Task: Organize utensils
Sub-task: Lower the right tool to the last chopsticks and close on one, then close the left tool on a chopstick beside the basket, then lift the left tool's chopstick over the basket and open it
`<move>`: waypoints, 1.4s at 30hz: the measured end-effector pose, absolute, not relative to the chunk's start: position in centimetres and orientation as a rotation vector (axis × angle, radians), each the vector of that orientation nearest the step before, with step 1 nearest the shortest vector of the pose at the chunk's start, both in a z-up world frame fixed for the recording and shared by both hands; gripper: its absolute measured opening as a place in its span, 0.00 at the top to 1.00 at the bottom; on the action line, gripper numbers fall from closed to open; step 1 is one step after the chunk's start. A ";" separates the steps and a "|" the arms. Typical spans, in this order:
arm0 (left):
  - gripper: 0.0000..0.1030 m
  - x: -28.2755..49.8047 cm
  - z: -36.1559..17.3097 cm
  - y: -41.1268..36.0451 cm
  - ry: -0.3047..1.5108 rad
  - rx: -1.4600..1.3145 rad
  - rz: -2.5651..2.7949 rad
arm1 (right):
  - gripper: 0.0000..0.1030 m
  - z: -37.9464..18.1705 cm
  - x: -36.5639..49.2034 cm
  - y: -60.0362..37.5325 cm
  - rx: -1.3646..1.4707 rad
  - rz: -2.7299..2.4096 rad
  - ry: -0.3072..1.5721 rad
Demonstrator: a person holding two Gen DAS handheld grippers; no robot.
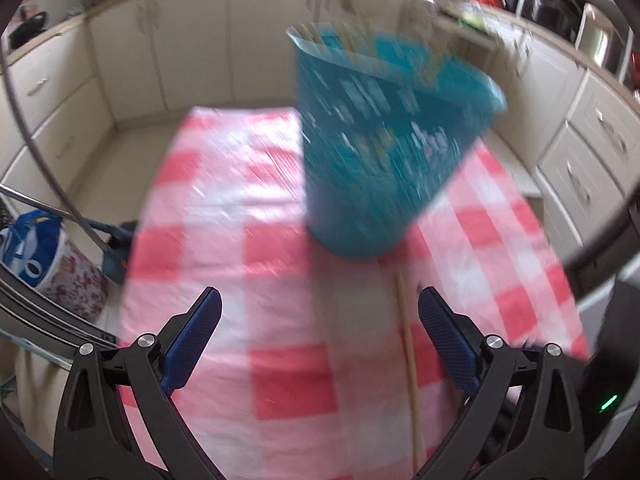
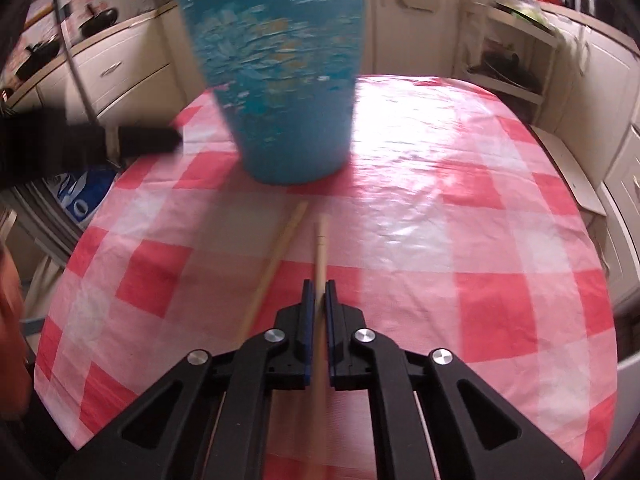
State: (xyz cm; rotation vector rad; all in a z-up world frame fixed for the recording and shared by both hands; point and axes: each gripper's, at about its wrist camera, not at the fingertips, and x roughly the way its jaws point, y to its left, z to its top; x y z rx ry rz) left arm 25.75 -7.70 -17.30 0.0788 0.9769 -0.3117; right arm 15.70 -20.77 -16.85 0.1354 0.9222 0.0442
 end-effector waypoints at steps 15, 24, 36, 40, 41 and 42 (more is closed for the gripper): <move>0.12 25.1 -21.7 -12.4 1.056 0.223 -0.357 | 0.94 -17.1 15.1 -25.4 0.201 -0.029 0.924; 0.40 24.2 -22.5 -13.7 1.041 0.258 -0.414 | 0.94 -17.1 15.0 -25.8 0.205 -0.030 0.930; 0.96 23.1 -21.8 -14.9 1.047 0.255 -0.569 | 0.94 -17.1 15.4 -25.6 0.156 -0.022 0.928; 0.96 22.3 -20.4 -14.3 1.021 0.264 -0.610 | 0.94 -17.2 15.3 -26.8 0.257 -0.004 0.930; 0.96 22.0 -19.7 -14.1 1.009 0.266 -0.623 | 0.94 -17.3 15.4 -26.9 0.273 -0.002 0.931; 0.96 21.8 -19.3 -13.8 1.001 0.267 -0.630 | 0.94 -17.3 15.4 -27.1 0.293 0.000 0.931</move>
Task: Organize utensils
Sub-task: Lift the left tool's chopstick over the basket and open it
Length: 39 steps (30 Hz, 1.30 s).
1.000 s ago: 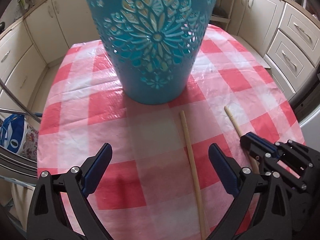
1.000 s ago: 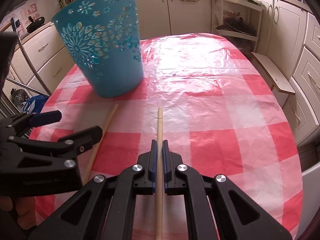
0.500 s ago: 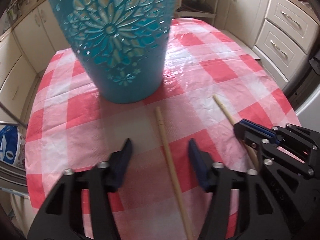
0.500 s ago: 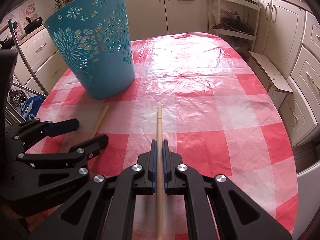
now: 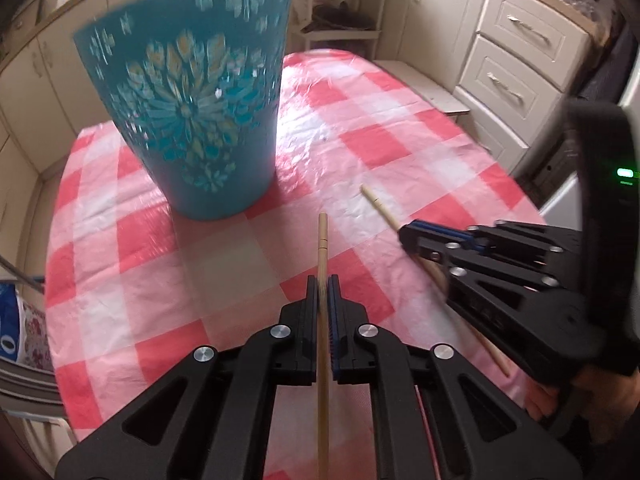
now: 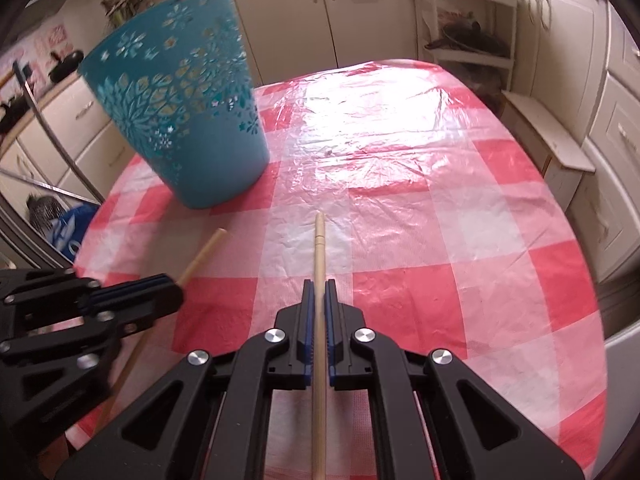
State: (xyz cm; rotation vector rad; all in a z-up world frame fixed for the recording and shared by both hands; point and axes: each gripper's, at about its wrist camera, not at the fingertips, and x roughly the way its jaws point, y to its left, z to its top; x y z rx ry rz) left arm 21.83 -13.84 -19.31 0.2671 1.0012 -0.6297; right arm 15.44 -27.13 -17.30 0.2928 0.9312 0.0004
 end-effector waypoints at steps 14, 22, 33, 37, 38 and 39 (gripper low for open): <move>0.96 23.8 -4.6 -8.3 0.722 0.000 -0.706 | 0.94 -17.3 15.5 -27.9 0.360 0.008 0.930; 0.96 31.0 0.5 -7.4 0.475 -0.178 -0.536 | 0.94 -17.3 15.6 -27.9 0.364 0.009 0.931; 0.95 37.4 -2.7 -9.9 0.413 -0.219 -0.322 | 0.94 -17.3 16.0 -27.7 0.361 0.015 0.934; 0.95 38.1 -4.3 -10.0 0.447 -0.224 -0.301 | 0.94 -17.3 16.1 -27.8 0.360 0.019 0.936; 0.95 38.2 -4.7 -10.0 0.453 -0.221 -0.300 | 0.94 -17.2 16.1 -27.9 0.360 0.020 0.936; 0.95 38.2 -5.1 -10.0 0.461 -0.217 -0.301 | 0.94 -17.2 16.1 -27.9 0.360 0.020 0.937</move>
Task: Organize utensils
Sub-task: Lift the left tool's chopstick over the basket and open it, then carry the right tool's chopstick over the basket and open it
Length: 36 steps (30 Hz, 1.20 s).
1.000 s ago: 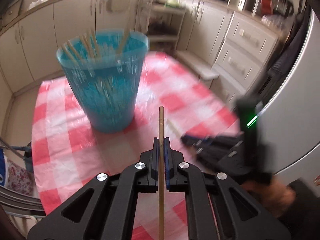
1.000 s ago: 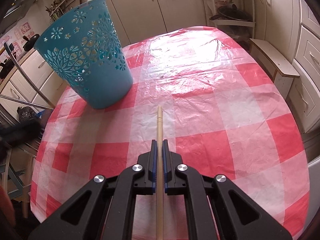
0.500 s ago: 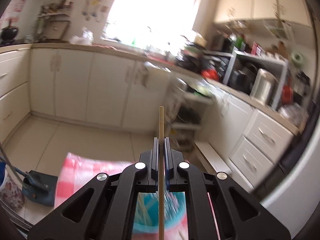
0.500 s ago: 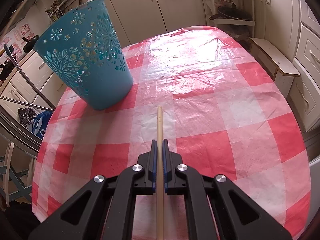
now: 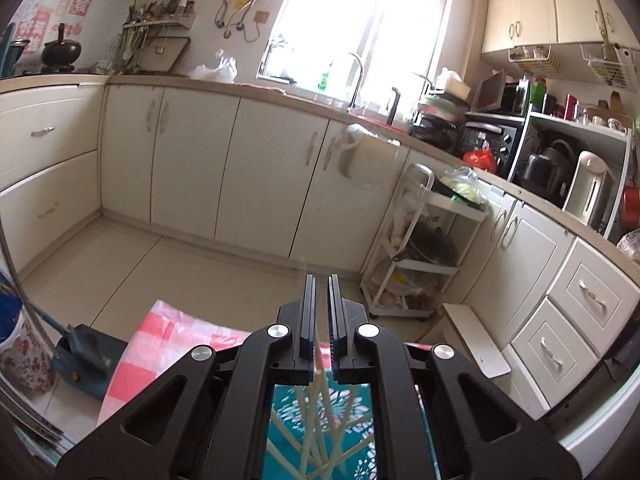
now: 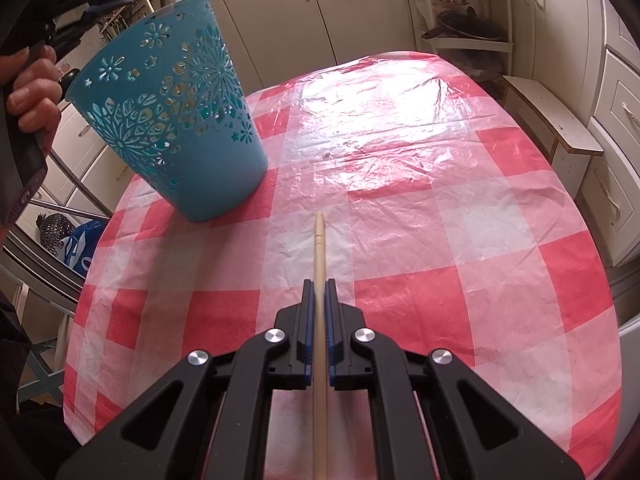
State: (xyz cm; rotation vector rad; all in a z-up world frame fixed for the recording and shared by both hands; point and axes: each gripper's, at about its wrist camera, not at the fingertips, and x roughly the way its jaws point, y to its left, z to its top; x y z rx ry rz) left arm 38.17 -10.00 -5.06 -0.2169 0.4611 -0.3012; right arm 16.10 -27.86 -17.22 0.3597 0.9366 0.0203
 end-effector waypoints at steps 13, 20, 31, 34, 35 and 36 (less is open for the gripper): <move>0.21 32.2 -6.1 -6.4 0.559 -0.145 -0.234 | 0.94 -17.1 16.1 -26.7 0.256 0.006 0.928; 0.09 26.6 -7.7 -4.2 0.578 -0.076 -0.176 | 0.94 -15.8 15.1 -28.6 0.432 0.088 0.829; 0.08 26.9 -7.7 -2.7 0.595 -0.094 -0.137 | 0.94 -5.5 15.3 -29.6 0.644 0.315 0.423; 0.08 27.2 -7.7 -2.1 0.609 -0.128 -0.114 | 0.94 -1.8 17.8 -28.5 0.621 0.333 0.330; 0.08 27.3 -7.7 -2.0 0.610 -0.133 -0.109 | 0.94 -1.1 18.7 -28.2 0.611 0.336 0.312; 0.08 27.4 -7.7 -1.9 0.611 -0.135 -0.103 | 0.94 -0.1 20.0 -27.5 0.590 0.334 0.287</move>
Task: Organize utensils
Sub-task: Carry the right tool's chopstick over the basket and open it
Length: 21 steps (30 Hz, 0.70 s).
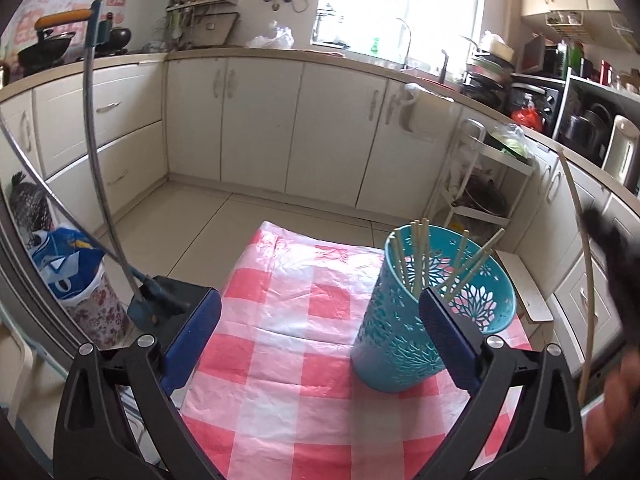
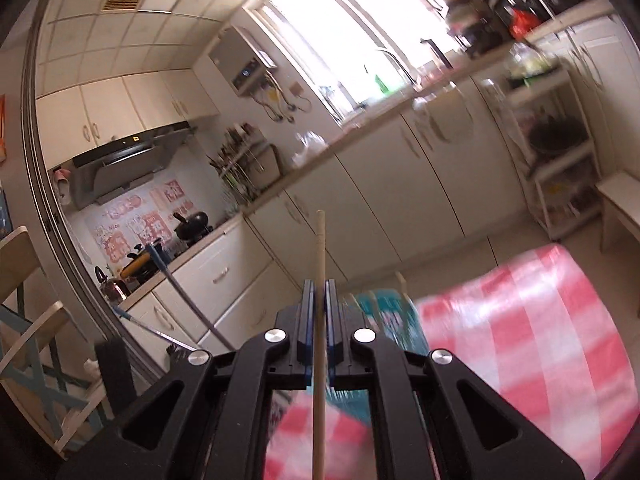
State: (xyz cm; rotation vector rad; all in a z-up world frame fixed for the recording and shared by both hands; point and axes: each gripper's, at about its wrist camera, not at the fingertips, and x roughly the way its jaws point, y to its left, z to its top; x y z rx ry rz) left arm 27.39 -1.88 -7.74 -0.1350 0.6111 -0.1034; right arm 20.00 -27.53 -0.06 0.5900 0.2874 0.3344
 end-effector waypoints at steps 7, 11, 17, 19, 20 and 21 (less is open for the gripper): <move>0.08 27.2 -7.6 -2.3 0.598 -0.102 -0.099 | 0.94 1.4 26.8 -24.9 0.477 0.191 0.230; 0.08 26.9 -7.4 -2.7 0.589 -0.081 -0.111 | 0.94 -0.1 29.3 -23.8 0.423 0.125 0.304; 0.08 26.7 -7.2 -2.8 0.591 -0.082 -0.127 | 0.94 -1.4 28.1 -22.0 0.305 0.116 0.360; 0.08 26.7 -7.3 -2.9 0.595 -0.083 -0.128 | 0.94 -2.0 27.8 -21.6 0.273 0.115 0.369; 0.08 26.7 -7.3 -2.8 0.596 -0.084 -0.129 | 0.94 -2.4 27.6 -21.3 0.258 0.120 0.378; 0.08 26.7 -7.3 -2.8 0.597 -0.086 -0.129 | 0.94 -2.6 27.5 -21.1 0.250 0.122 0.384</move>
